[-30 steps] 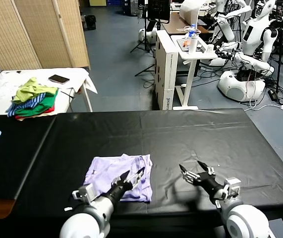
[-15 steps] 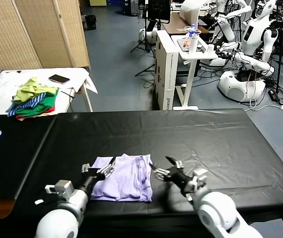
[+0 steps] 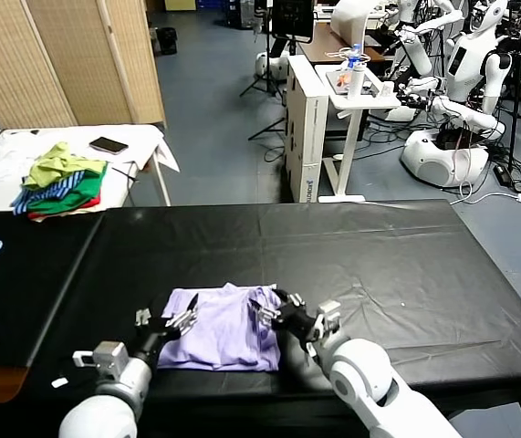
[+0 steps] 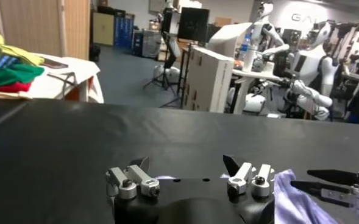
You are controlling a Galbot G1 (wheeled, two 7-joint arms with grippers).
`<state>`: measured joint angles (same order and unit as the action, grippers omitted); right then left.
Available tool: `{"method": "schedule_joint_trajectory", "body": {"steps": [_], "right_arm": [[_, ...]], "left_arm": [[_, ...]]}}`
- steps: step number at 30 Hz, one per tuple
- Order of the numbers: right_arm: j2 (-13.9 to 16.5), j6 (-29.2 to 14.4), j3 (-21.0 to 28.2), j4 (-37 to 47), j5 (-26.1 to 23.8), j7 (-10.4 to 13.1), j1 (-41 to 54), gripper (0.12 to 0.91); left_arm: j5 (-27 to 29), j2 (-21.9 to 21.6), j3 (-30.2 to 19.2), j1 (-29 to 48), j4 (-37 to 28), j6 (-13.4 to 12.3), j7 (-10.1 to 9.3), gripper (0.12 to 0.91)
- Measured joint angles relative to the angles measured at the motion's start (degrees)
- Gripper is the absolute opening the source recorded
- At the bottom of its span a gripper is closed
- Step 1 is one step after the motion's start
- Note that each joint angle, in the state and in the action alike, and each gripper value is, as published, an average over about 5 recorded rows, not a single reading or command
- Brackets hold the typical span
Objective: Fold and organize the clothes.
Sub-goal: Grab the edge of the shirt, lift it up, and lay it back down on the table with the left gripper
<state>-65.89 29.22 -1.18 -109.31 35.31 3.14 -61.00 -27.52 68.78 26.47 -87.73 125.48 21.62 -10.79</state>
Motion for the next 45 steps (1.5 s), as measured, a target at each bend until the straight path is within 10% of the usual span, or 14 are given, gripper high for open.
{"method": "schedule_joint_trajectory", "body": {"steps": [7,24,36,45], "right_arm": [[-0.8,-0.2,-0.5,0.0,0.0,-0.1,-1.0,0.149],[-0.1,3.9,-5.5,-5.4,1.0,4.1,-6.2,0.146],[4.8,3.6,-10.7,-12.7,3.6,0.3,-11.4,0.811],[8.1,1.6,-8.9,-16.9,-3.0,-3.1,-17.3,0.906]], "left_arm": [[0.1,0.2,1.0,-0.5,-0.1,-0.1,-0.73,0.907],[1.4,1.4,2.7,-0.3,-2.0,-1.1,-0.73,0.907],[1.5,1.7,4.1,-0.1,-3.2,-1.6,-0.12,0.907],[1.6,1.7,4.1,-0.1,-3.3,-1.6,-0.06,0.907]]}}
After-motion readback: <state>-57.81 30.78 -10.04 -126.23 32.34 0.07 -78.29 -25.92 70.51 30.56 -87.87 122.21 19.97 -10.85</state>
